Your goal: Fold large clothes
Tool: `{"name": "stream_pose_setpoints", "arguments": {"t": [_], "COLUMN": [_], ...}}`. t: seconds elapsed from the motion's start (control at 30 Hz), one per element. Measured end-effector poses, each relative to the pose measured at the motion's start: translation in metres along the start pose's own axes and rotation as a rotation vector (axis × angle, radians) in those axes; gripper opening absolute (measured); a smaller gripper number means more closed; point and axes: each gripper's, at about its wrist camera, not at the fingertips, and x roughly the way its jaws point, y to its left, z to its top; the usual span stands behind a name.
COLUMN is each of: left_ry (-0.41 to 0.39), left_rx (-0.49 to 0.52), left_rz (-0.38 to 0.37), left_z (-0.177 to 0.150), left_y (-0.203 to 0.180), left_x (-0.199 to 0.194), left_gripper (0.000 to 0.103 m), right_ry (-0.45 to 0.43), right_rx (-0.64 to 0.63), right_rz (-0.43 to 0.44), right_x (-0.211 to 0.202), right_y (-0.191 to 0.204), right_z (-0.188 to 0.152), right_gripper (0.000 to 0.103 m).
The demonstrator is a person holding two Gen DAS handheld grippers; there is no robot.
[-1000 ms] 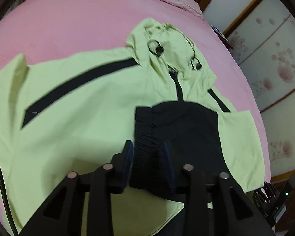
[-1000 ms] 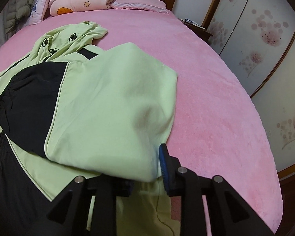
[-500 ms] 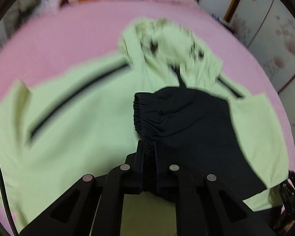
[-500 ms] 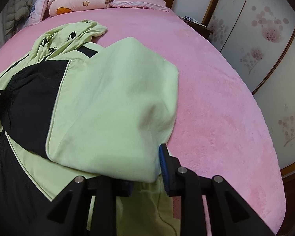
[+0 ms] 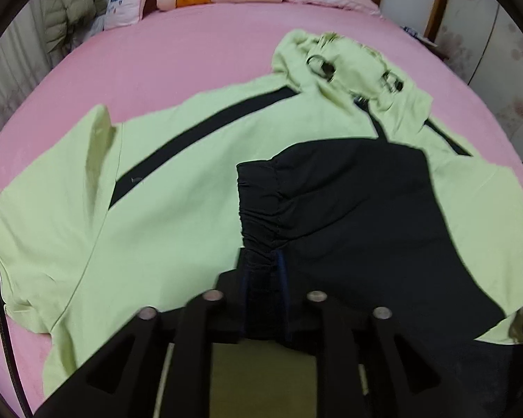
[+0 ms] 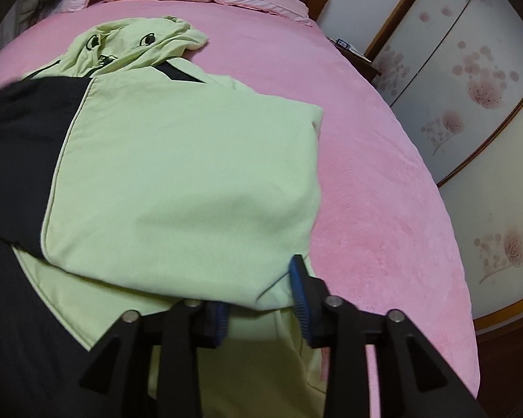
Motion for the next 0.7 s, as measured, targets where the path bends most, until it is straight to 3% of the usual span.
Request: {"name": "stream_pose_setpoints", "arguments": {"t": [0.03, 0.17, 0.23, 0.37, 0.5, 0.6, 0.7], "left_ry": [0.006, -0.023, -0.097, -0.102, -0.008, 0.051, 0.073], "left_rx": [-0.009, -0.021, -0.01, 0.002, -0.025, -0.066, -0.065], "left_rz": [-0.019, -0.088, -0.089, -0.07, -0.067, -0.107, -0.122], "left_z": [0.002, 0.015, 0.026, 0.049, 0.064, 0.068, 0.069], "left_y": [0.003, 0.009, 0.009, 0.008, 0.009, 0.01, 0.006], "left_x": [-0.001, -0.018, -0.035, -0.032, 0.005, 0.03, 0.048], "left_gripper": [0.025, 0.073, 0.078, 0.078, 0.078, 0.076, 0.059], "right_ry": [0.006, 0.016, 0.002, -0.06, -0.077, -0.038, 0.008], "right_rx": [0.013, 0.094, 0.131, 0.251, 0.322, 0.345, 0.356], "right_rz": [0.03, 0.242, 0.34, 0.393, 0.381, 0.387, 0.37], "right_x": [-0.003, -0.027, -0.041, -0.059, -0.042, -0.007, 0.031], "right_y": [-0.005, -0.039, -0.059, -0.101, -0.121, -0.125, -0.118], "right_z": [-0.001, -0.006, -0.004, 0.015, 0.051, 0.081, 0.106], "right_gripper": [0.048, 0.05, 0.05, 0.07, 0.071, 0.071, 0.071]}}
